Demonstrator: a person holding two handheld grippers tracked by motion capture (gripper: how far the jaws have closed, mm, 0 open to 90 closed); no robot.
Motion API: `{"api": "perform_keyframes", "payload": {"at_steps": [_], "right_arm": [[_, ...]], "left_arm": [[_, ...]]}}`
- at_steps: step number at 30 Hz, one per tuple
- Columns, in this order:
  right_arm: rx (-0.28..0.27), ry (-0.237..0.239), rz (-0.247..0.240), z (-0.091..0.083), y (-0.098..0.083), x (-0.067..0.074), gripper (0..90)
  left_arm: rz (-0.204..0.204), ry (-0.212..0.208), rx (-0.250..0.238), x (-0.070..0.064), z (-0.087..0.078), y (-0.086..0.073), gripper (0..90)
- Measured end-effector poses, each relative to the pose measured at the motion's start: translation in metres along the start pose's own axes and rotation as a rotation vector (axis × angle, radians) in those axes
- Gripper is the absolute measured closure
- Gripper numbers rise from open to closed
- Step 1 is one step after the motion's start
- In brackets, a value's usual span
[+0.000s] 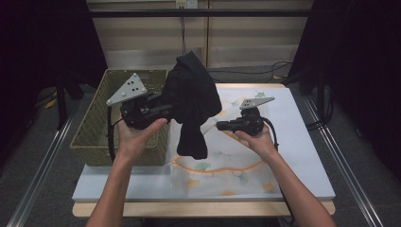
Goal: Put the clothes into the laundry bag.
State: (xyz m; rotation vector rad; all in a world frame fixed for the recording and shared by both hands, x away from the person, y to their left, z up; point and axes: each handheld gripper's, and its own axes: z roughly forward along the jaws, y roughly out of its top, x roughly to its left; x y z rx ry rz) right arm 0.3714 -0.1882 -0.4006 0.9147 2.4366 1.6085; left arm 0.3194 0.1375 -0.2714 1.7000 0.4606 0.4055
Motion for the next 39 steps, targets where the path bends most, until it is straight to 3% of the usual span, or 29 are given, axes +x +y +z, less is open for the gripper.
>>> {"api": "perform_keyframes", "payload": {"at_steps": [2, 8, 12, 24, 28, 33, 37, 39], "right_arm": [[0.002, 0.005, 0.005, 0.0, 0.0, -0.001, 89.5], [0.005, 0.004, 0.009, 0.001, 0.0, 0.0, 89.6], [0.008, 0.008, 0.008, 0.002, -0.001, 0.0, 89.5], [0.013, 0.004, 0.007, 0.003, -0.001, 0.0, 89.5], [0.009, 0.001, 0.008, 0.002, -0.001, 0.0, 89.6], [0.017, 0.0, 0.018, 0.003, -0.002, -0.002, 89.7], [0.008, -0.007, 0.022, 0.002, -0.002, -0.003, 89.7], [0.006, -0.006, 0.022, 0.001, -0.002, -0.003, 89.7]], "left_arm": [[-0.001, 0.011, 0.017, -0.002, 0.005, -0.003, 65.5], [-0.037, -0.044, 0.026, -0.002, 0.009, -0.011, 65.4], [-0.015, -0.051, 0.052, -0.007, 0.012, -0.015, 65.4], [-0.013, -0.096, 0.073, -0.025, 0.019, -0.019, 65.2], [-0.011, -0.073, 0.077, -0.03, 0.025, -0.026, 65.1], [-0.009, -0.084, 0.107, -0.033, 0.03, -0.03, 65.1], [-0.012, -0.113, 0.083, -0.04, 0.026, -0.024, 65.1], [0.006, -0.117, 0.081, -0.044, 0.023, -0.021, 65.0]]}}
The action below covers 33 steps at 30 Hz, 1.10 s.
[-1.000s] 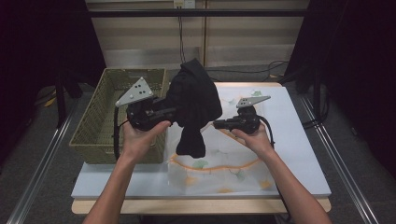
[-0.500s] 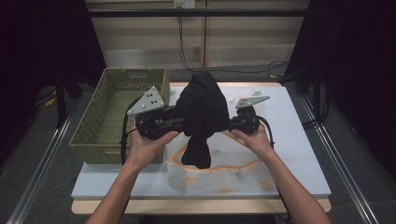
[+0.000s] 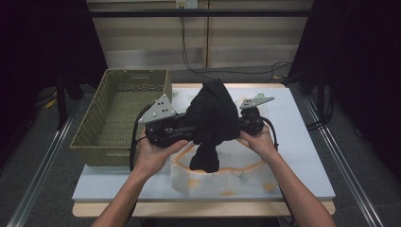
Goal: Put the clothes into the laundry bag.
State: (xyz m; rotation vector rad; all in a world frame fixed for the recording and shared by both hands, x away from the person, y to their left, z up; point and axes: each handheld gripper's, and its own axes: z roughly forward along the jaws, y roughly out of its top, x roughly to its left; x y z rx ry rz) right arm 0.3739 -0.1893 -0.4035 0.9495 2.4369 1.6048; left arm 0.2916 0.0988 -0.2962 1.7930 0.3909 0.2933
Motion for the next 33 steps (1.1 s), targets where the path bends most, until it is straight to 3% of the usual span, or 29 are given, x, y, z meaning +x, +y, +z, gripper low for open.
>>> {"api": "perform_keyframes", "payload": {"at_steps": [4, 6, 12, 17, 22, 24, 33], "right_arm": [[-0.002, -0.005, -0.014, 0.0, 0.0, 0.001, 89.6], [-0.005, -0.006, -0.013, 0.0, 0.0, 0.001, 89.7], [0.003, -0.006, 0.003, 0.0, -0.001, -0.001, 89.6], [0.012, 0.0, 0.012, 0.0, -0.001, -0.002, 89.6], [0.032, 0.005, 0.016, 0.004, -0.003, -0.001, 89.6], [0.034, 0.006, 0.019, 0.005, -0.003, -0.001, 89.7], [0.026, 0.003, 0.024, 0.002, -0.002, -0.004, 89.6]], "left_arm": [[0.015, 0.005, -0.007, -0.007, -0.002, -0.003, 65.0], [-0.002, -0.007, 0.01, -0.006, 0.0, -0.01, 65.0], [0.004, 0.014, 0.053, -0.002, 0.01, -0.026, 64.9], [0.002, -0.005, 0.075, 0.0, 0.018, -0.038, 64.8], [-0.008, 0.0, 0.105, -0.001, 0.025, -0.051, 64.5], [0.006, 0.005, 0.127, -0.001, 0.026, -0.054, 64.4], [0.007, -0.056, 0.137, 0.0, 0.034, -0.06, 64.1]]}}
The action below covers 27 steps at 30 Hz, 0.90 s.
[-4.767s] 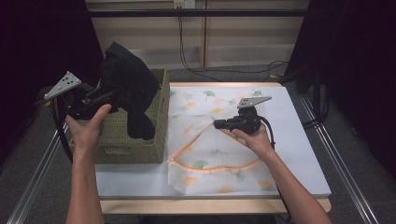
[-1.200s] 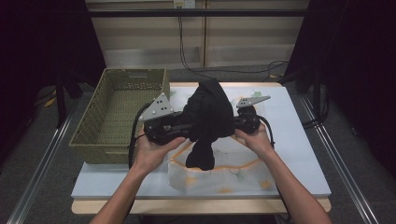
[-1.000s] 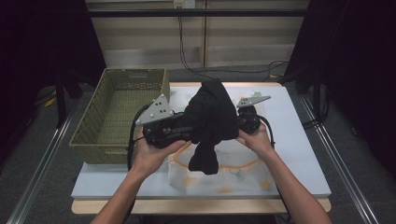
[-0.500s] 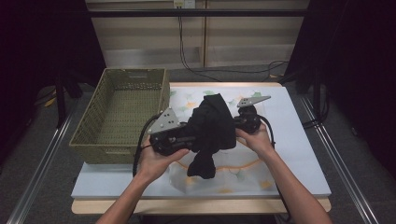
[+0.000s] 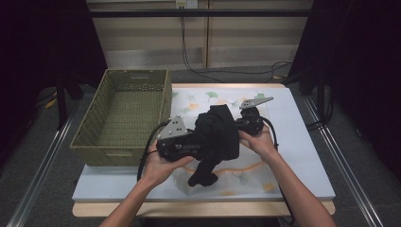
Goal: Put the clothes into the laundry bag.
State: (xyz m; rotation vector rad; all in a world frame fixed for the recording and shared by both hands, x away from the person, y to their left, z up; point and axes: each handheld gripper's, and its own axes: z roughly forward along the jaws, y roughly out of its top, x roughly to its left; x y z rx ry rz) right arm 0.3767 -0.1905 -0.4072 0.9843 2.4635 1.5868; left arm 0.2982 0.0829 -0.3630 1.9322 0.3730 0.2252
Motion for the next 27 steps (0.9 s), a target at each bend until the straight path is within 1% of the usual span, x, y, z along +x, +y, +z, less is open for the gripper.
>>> {"api": "perform_keyframes", "payload": {"at_steps": [1, 4, 5, 6, 7, 8, 10, 17, 18, 20, 21, 24, 25, 26, 27], "right_arm": [[0.002, -0.003, 0.003, 0.0, 0.0, 0.0, 89.7], [0.001, -0.007, 0.002, 0.001, 0.0, 0.0, 89.7], [0.002, -0.007, 0.004, 0.001, 0.0, 0.0, 89.7], [0.003, -0.007, 0.003, 0.001, 0.0, 0.0, 89.7], [0.004, -0.005, 0.002, 0.001, 0.0, 0.0, 89.7], [0.005, -0.004, 0.004, 0.001, 0.0, 0.0, 89.7], [0.007, -0.001, 0.0, 0.002, 0.0, 0.001, 89.7], [0.008, 0.007, -0.004, 0.002, 0.001, 0.002, 89.7], [0.007, 0.006, -0.004, 0.002, 0.001, 0.002, 89.7], [0.005, 0.006, -0.002, 0.001, 0.001, 0.002, 89.7], [0.004, 0.006, -0.001, 0.001, 0.001, 0.002, 89.7], [0.008, 0.007, -0.003, 0.002, 0.0, 0.002, 89.7], [0.01, 0.009, 0.0, 0.002, 0.0, 0.002, 89.7], [0.009, 0.01, 0.0, 0.002, 0.0, 0.002, 89.7], [0.009, 0.011, -0.002, 0.003, 0.0, 0.002, 89.6]], "left_arm": [[0.005, 0.004, 0.013, -0.001, 0.002, -0.001, 64.1], [0.02, -0.015, 0.024, -0.003, 0.01, -0.005, 64.0], [0.019, -0.018, 0.026, -0.004, 0.012, -0.006, 63.9], [0.04, -0.018, 0.042, -0.005, 0.014, -0.007, 63.7], [0.055, -0.008, 0.062, -0.007, 0.017, -0.008, 63.5], [0.054, -0.007, 0.074, -0.009, 0.02, -0.009, 63.4], [0.057, -0.024, 0.083, -0.009, 0.023, -0.011, 63.2], [0.062, -0.045, 0.127, -0.014, 0.036, -0.018, 63.0], [0.07, -0.043, 0.141, -0.014, 0.038, -0.02, 62.9], [0.062, -0.047, 0.156, -0.013, 0.042, -0.023, 62.9], [0.051, -0.047, 0.15, -0.013, 0.044, -0.025, 62.8], [0.067, -0.046, 0.171, -0.012, 0.047, -0.028, 62.6], [0.069, -0.052, 0.176, -0.012, 0.048, -0.028, 62.5], [0.065, -0.047, 0.181, -0.012, 0.049, -0.029, 62.4], [0.067, -0.055, 0.186, -0.012, 0.05, -0.03, 62.3]]}}
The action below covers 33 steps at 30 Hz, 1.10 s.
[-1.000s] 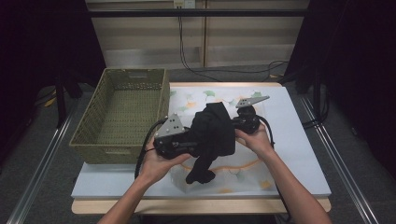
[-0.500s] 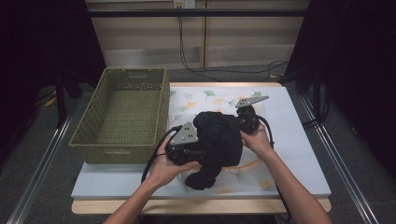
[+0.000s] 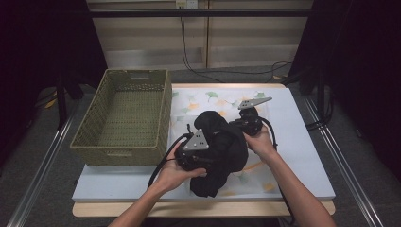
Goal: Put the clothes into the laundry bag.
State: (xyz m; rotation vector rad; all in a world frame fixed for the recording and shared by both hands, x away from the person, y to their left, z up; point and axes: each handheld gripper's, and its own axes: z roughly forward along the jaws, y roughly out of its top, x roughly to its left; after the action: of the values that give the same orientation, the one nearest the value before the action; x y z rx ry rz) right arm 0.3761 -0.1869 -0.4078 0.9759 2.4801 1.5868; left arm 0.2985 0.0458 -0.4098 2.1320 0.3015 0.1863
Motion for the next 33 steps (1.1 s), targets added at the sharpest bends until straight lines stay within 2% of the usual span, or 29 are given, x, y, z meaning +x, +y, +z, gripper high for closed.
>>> {"api": "perform_keyframes", "payload": {"at_steps": [5, 8, 9, 14, 16, 19, 20, 21, 24, 25, 27, 33], "right_arm": [[0.006, 0.0, -0.006, 0.002, 0.0, 0.002, 89.7], [0.003, -0.002, -0.004, 0.002, 0.0, 0.003, 89.7], [0.0, 0.0, -0.006, 0.001, 0.001, 0.003, 89.7], [0.004, -0.001, -0.007, 0.002, 0.0, 0.003, 89.7], [0.006, -0.002, -0.013, 0.003, 0.0, 0.003, 89.7], [0.008, -0.002, -0.013, 0.003, 0.0, 0.004, 89.7], [0.007, -0.002, -0.013, 0.003, 0.0, 0.004, 89.7], [0.006, -0.001, -0.013, 0.003, 0.0, 0.004, 89.7], [0.003, -0.001, -0.014, 0.002, 0.0, 0.004, 89.7], [0.002, -0.001, -0.015, 0.002, 0.001, 0.004, 89.7], [0.003, -0.001, -0.015, 0.002, 0.001, 0.005, 89.7], [0.005, 0.0, -0.017, 0.004, 0.0, 0.005, 89.7]], "left_arm": [[0.004, -0.011, 0.037, -0.002, 0.009, -0.004, 61.8], [-0.009, -0.029, 0.069, -0.004, 0.016, -0.007, 59.9], [0.009, -0.023, 0.085, -0.004, 0.019, -0.008, 59.9], [0.001, -0.033, 0.108, -0.003, 0.029, -0.014, 59.8], [-0.002, -0.037, 0.098, -0.004, 0.032, -0.016, 59.7], [0.001, -0.043, 0.114, -0.003, 0.035, -0.018, 59.3], [-0.013, -0.046, 0.106, -0.004, 0.036, -0.019, 59.2], [-0.003, -0.049, 0.115, -0.004, 0.038, -0.02, 58.8], [-0.012, -0.071, 0.128, -0.003, 0.042, -0.023, 57.7], [0.001, -0.073, 0.148, -0.002, 0.043, -0.023, 57.4], [-0.014, -0.069, 0.133, -0.003, 0.046, -0.026, 56.7], [-0.019, -0.087, 0.146, -0.005, 0.052, -0.031, 56.2]]}}
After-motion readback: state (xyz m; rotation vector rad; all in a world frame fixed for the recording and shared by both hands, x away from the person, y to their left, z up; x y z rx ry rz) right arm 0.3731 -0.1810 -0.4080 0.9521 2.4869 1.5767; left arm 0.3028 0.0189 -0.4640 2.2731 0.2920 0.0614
